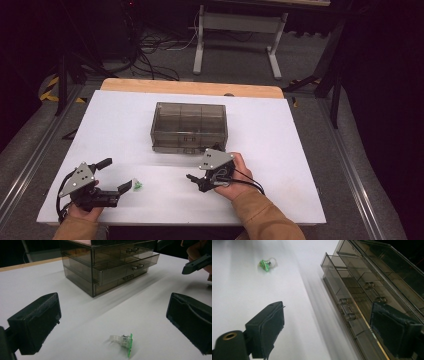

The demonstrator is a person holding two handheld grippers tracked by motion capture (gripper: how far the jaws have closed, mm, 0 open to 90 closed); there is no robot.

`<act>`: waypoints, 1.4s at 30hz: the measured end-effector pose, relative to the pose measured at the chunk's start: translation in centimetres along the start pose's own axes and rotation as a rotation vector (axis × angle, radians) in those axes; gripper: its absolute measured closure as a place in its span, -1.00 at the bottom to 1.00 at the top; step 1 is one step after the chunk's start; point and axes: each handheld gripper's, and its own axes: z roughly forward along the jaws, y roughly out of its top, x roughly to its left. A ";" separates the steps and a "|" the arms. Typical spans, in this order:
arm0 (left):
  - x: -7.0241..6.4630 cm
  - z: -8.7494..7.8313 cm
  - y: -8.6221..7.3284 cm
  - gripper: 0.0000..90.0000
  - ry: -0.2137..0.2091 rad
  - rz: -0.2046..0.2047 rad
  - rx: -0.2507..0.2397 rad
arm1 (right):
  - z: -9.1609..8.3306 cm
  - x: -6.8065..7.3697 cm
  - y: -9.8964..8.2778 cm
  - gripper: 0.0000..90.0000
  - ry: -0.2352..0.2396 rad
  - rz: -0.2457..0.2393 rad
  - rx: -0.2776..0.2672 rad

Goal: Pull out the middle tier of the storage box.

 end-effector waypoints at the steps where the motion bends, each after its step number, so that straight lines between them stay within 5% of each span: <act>1: 0.0 0.0 0.0 -0.99 -0.001 0.000 0.001 | 0.0 -0.2 0.0 -0.72 0.010 0.014 -0.007; 15: 0.1 0.0 0.0 -0.99 0.008 0.016 -0.004 | -0.6 -2.2 -0.2 -0.80 0.152 0.164 -0.075; 22: 0.1 0.0 0.0 -0.99 0.010 0.014 0.001 | -0.3 -3.1 -0.3 -0.99 0.201 0.193 -0.097; 26: 0.1 0.1 0.0 -0.99 0.010 0.014 -0.003 | -0.3 -3.3 -0.1 -1.00 0.221 0.173 -0.087; 29: 0.0 0.1 0.0 -0.99 0.007 0.007 -0.003 | -0.3 -3.2 0.3 -0.96 0.221 0.127 -0.032; 33: 0.1 0.1 0.0 -0.99 0.009 0.013 -0.002 | -0.4 -3.5 0.9 -0.68 0.216 0.078 0.022; 42: 0.1 0.1 -0.1 -0.99 0.007 0.009 -0.002 | -0.2 -4.2 1.4 -0.38 0.195 0.056 0.075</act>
